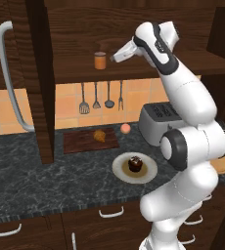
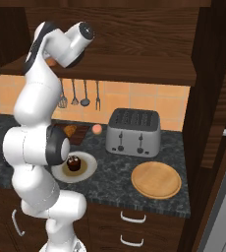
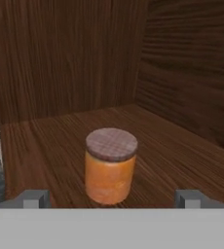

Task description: From the different types of pastries on the counter, select a croissant and place it on the cutting board. Then retrieve a jar of jam from the cabinet and place it alongside the croissant on the cutting board.

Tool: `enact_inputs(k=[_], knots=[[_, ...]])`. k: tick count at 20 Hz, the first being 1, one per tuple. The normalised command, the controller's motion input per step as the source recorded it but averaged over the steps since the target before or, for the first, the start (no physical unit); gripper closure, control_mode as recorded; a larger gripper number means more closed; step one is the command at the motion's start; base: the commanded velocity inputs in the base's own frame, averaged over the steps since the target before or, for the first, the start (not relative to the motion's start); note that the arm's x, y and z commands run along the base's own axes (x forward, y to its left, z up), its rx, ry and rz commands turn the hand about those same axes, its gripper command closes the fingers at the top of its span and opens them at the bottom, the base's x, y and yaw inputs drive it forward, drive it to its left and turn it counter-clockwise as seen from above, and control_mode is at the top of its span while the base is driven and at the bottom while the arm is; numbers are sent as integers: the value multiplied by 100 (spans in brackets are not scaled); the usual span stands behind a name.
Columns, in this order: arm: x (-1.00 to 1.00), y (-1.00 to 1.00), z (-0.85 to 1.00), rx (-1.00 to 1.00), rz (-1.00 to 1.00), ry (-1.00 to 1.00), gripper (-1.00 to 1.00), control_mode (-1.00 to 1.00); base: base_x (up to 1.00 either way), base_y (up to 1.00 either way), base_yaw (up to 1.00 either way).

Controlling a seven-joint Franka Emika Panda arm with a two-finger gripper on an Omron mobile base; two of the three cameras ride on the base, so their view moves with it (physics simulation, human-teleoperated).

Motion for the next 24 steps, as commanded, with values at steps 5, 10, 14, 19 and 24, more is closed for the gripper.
enact_inputs(k=[5,10,14,19,24], knots=[[16,7,-1,0,0,0,-100,-100,0,0,0],[16,11,-7,0,0,1,-100,-100,0,0,0],[13,19,-10,0,0,1,-100,-100,0,0,0],[17,18,-8,0,0,0,-100,-100,0,0,0],[24,14,-9,0,0,0,-100,-100,0,0,0]])
